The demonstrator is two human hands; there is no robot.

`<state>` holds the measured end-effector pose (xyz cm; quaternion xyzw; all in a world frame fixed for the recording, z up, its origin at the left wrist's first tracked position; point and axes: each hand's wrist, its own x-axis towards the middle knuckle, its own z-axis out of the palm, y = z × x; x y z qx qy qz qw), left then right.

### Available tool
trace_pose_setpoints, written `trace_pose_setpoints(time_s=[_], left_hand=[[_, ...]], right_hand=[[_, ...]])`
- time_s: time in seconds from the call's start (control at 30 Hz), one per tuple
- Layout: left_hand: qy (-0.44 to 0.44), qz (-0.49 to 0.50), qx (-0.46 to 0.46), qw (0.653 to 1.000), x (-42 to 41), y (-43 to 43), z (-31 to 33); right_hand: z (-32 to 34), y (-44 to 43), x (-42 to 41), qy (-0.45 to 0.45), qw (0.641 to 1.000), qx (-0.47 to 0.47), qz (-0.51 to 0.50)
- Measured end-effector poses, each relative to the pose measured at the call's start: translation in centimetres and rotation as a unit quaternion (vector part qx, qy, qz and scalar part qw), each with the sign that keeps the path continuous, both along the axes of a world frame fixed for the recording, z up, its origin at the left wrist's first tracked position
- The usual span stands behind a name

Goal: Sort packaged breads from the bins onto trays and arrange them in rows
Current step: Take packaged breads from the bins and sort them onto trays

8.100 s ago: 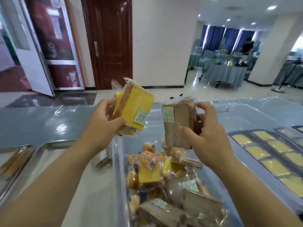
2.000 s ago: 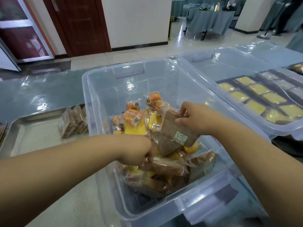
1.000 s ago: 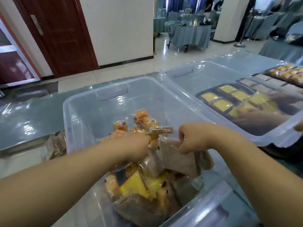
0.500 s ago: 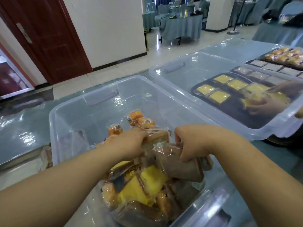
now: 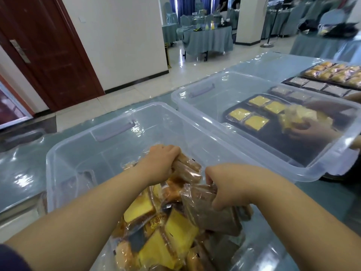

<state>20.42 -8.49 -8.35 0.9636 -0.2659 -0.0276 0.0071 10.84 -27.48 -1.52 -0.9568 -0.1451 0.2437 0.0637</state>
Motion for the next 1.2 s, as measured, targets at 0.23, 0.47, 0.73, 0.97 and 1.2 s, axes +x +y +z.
trace_pose_setpoints(time_s=[0.23, 0.47, 0.73, 0.97, 1.2], left_hand=[[-0.013, 0.024, 0.005, 1.000, -0.4, -0.2, 0.3], [0.024, 0.141, -0.161, 0.977, -2.9, 1.8, 4.7], [-0.087, 0.252, -0.399, 0.877, -9.8, 7.6, 10.5], [-0.182, 0.289, -0.548, 0.763, -17.4, 11.5, 12.3], [-0.210, 0.325, -0.689, 0.614, -24.3, 19.8, 10.2]], right_hand=[[0.2, 0.1, 0.2, -0.025, 1.000, -0.003, 0.003], [0.8, 0.3, 0.3, -0.083, 0.992, 0.095, -0.026], [2.7, 0.9, -0.5, -0.240, 0.935, 0.242, -0.093], [5.5, 5.5, -4.1, -0.361, 0.855, 0.365, -0.079], [7.7, 15.2, -9.6, -0.341, 0.823, 0.452, -0.041]])
